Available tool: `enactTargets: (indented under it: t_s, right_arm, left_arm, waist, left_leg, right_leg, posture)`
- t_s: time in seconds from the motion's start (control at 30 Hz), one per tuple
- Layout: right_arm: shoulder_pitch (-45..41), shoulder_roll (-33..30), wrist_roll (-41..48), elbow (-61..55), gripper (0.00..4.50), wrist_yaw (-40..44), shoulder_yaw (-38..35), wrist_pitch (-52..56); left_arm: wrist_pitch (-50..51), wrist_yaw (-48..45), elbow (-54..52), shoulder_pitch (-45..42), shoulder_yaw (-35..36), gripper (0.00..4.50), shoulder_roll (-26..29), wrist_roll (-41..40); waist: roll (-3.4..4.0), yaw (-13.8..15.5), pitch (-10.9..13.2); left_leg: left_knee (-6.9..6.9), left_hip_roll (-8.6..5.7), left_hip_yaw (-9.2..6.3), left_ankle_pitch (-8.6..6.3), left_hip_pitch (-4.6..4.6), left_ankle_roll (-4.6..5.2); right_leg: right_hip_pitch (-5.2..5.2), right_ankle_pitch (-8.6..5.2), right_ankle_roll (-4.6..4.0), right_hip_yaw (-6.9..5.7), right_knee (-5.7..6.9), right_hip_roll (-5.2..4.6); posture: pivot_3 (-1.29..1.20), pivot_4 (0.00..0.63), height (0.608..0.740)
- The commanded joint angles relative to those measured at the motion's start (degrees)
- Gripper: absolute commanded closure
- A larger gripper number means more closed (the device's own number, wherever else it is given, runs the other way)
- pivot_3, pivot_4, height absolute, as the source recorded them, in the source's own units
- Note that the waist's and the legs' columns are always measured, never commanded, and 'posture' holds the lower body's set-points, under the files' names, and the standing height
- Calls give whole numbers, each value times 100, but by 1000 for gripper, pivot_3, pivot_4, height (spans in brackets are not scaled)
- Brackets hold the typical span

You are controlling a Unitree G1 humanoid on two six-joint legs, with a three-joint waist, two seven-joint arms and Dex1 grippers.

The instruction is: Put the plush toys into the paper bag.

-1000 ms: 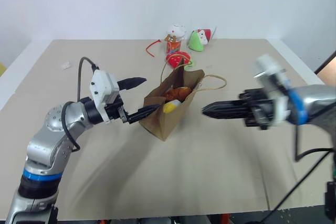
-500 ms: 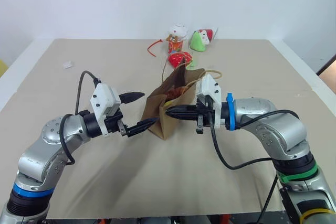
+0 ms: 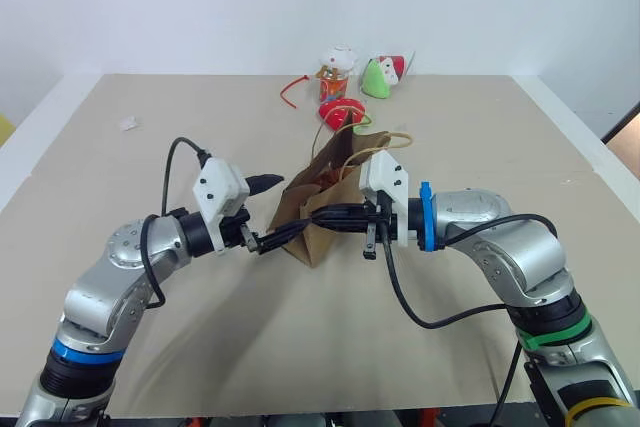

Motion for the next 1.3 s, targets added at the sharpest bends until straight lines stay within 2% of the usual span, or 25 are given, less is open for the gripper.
enactTargets:
  t_s: [0.03, 0.13, 0.27, 0.7, 0.77, 0.8, 0.83, 0.87, 0.9, 1.0, 1.03, 1.07, 1.1, 1.13, 1.17, 1.3]
  right_arm:
    - [2, 3, -48, -120, 4456, 29, -48, -123]
    - [35, -7, -88, -145, 4456, 39, -34, -144]
    - [65, -8, -145, -162, 4456, 57, -29, -164]
    - [51, -32, -290, -89, 4456, 159, -31, -235]
    - [64, -46, -315, -88, 4500, 174, -25, -253]
    - [73, -54, -325, -91, 4500, 183, -23, -262]
    - [73, -55, -334, -84, 4500, 190, -21, -266]
    - [71, -54, -344, -76, 4500, 201, -20, -273]
    - [74, -55, -351, -73, 4500, 209, -21, -278]
    - [73, -54, -368, -50, 4500, 223, -24, -296]
    - [77, -54, -374, -46, 4500, 225, -24, -303]
    - [77, -51, -384, -37, 4500, 226, -20, -313]
    - [81, -49, -391, -33, 4500, 227, -18, -320]
    - [84, -47, -399, -30, 4500, 231, -17, -326]
    - [88, -44, -408, -30, 4500, 235, -15, -330]
    - [116, -74, -436, -21, 4500, 297, -14, -388]
  left_arm:
    - [72, -169, -172, -112, 44, 127, -73, -354]
    - [187, -225, -204, -83, 75, 127, -30, -459]
    - [45, 59, 225, -191, -51, 127, -131, 31]
    - [105, 323, 569, -478, -219, 127, -485, 340]
    - [113, 308, 614, -508, -220, 630, -530, 335]
    - [90, 299, 637, -515, -224, 1037, -545, 361]
    - [78, 293, 666, -526, -213, 1037, -563, 373]
    - [77, 275, 698, -538, -202, 1555, -574, 370]
    - [65, 259, 724, -550, -201, 1668, -569, 389]
    - [31, 215, 825, -596, -177, 2587, -543, 423]
    - [26, 203, 842, -605, -170, 3217, -538, 428]
    - [15, 184, 862, -618, -165, 3384, -530, 436]
    - [1, 167, 876, -627, -164, 3875, -521, 446]
    - [-10, 151, 890, -637, -166, 3875, -512, 458]
    - [-45, 119, 913, -642, -174, 4486, -491, 483]
    - [-228, -47, 1069, -666, -180, 4486, -422, 591]
  waist:
    - [0, -5, 0]
    - [0, -5, 0]
    - [0, -4, 0]
    - [0, -1, 0]
    - [-1, -1, 0]
    - [-1, -2, 0]
    - [0, -1, 0]
    - [0, -2, 0]
    - [0, -1, 0]
    - [-1, -1, 0]
    - [-1, -1, 0]
    - [-1, -1, 0]
    - [-1, -1, 0]
    - [-1, -1, 0]
    - [-1, -1, 0]
    - [0, -1, 0]
  left_leg:
    - [0, 0, 0, 0, 0, 0]
    - [-1, 2, -2, 0, 0, 0]
    - [-1, 2, -4, 0, 0, 0]
    - [-2, 1, -9, 0, -1, 0]
    - [-2, 0, -8, 0, 0, 0]
    - [-2, 0, -7, 0, 0, 0]
    - [-2, 0, -7, 0, 0, 0]
    - [-2, 0, -7, 0, 0, 0]
    - [-2, 0, -7, 0, 0, 0]
    - [-2, 0, -7, 0, 0, 0]
    - [-2, 0, -8, 0, 0, 0]
    - [-2, 0, -8, 0, 0, 0]
    - [-2, 0, -8, 0, -1, 0]
    - [-2, 0, -7, 0, 0, 0]
    - [-2, 0, -7, 0, 0, 0]
    - [-2, 0, -8, 0, 0, 0]
  right_leg:
    - [0, 0, 0, 0, 0, 0]
    - [-1, 0, 0, -1, 0, 2]
    - [0, -1, -2, -3, 0, 2]
    - [0, 3, 4, -7, 0, 2]
    - [1, 2, 3, -7, 1, 2]
    - [1, 2, 3, -6, 0, 1]
    - [1, 2, 3, -6, 0, 1]
    - [1, 2, 4, -6, 0, 1]
    - [1, 2, 4, -6, 1, 1]
    - [1, 3, 5, -6, 0, 1]
    - [1, 3, 5, -7, 0, 1]
    - [1, 3, 5, -7, 0, 1]
    - [1, 3, 4, -7, 0, 1]
    - [1, 3, 4, -6, 0, 1]
    - [1, 3, 4, -6, 0, 1]
    - [1, 2, 4, -8, 0, 1]
  posture:
    - [0, 150, 740]
    - [0, 150, 740]
    - [0, 150, 740]
    - [0, 150, 740]
    - [0, 150, 740]
    - [0, 150, 740]
    - [0, 150, 740]
    - [0, 150, 740]
    - [0, 150, 740]
    - [0, 150, 740]
    - [0, 150, 740]
    - [0, 150, 740]
    - [0, 150, 740]
    - [0, 150, 740]
    - [0, 150, 740]
    - [0, 150, 740]
